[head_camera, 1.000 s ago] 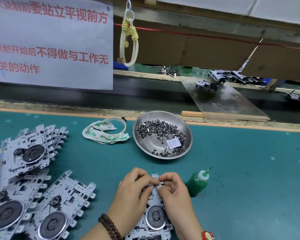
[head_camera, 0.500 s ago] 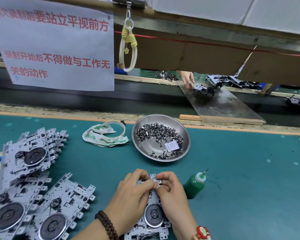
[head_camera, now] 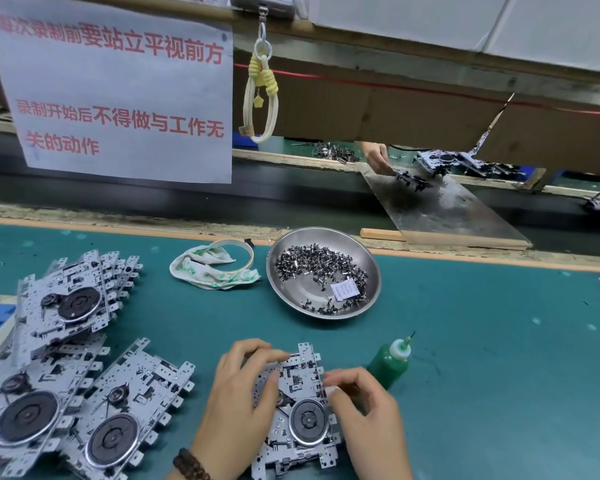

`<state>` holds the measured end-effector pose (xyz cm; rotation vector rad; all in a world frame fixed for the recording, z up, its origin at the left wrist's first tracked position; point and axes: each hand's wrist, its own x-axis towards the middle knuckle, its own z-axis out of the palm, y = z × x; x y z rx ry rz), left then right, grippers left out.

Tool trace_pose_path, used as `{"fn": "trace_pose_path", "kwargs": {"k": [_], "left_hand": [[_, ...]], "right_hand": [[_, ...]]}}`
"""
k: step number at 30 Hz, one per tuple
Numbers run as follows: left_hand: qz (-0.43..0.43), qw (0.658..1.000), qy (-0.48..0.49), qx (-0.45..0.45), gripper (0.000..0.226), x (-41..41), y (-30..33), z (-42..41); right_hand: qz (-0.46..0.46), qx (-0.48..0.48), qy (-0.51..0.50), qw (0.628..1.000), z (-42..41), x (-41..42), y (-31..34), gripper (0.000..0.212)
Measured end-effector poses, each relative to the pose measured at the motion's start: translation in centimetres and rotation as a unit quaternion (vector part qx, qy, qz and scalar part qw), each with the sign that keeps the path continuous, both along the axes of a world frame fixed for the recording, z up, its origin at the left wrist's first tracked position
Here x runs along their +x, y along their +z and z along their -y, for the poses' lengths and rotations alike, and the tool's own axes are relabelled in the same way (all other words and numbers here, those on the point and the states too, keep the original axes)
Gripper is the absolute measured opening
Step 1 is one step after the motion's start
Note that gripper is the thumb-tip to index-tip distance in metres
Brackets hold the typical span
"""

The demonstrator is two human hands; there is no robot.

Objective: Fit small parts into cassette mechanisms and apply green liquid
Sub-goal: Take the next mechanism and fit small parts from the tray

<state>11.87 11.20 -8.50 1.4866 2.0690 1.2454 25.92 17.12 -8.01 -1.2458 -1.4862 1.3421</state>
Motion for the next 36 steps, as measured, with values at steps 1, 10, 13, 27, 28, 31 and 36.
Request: {"fn": "trace_pose_path", "kwargs": {"k": [1,10,13,27,28,31,36], "left_hand": [[-0.001,1.000,0.009,-0.006,0.039,-0.1,0.1,0.3],[0.053,0.990,0.049,-0.123,0.032,-0.8,1.0,1.9],[0.079,0.985,0.068,-0.139,0.037,-1.0,1.5,2.1],[0.462,0.865,0.042,-0.188,0.057,-1.7,0.7,2.7],[0.462,0.867,0.036,-0.181,0.060,-1.6,0.6,2.5],[0.469,0.868,0.019,-0.164,0.060,-1.5,0.5,2.2],[0.551,0.822,-0.019,-0.140,0.048,-1.4,0.8,1.5]], "right_hand": [[0.007,0.006,-0.004,1.000,0.0,0.3,-0.1,0.026],[-0.006,-0.011,-0.083,0.996,0.2,2.4,-0.5,0.038],[-0.011,0.005,-0.151,0.988,0.1,4.0,-1.0,0.039],[0.117,0.064,-0.041,0.990,-2.9,5.6,-0.7,0.055],[0.134,0.070,-0.022,0.988,-3.1,5.4,-0.7,0.050],[0.163,0.071,0.005,0.984,-3.4,5.1,-0.8,0.035],[0.093,0.085,-0.022,0.992,-2.7,5.4,0.0,0.025]]}}
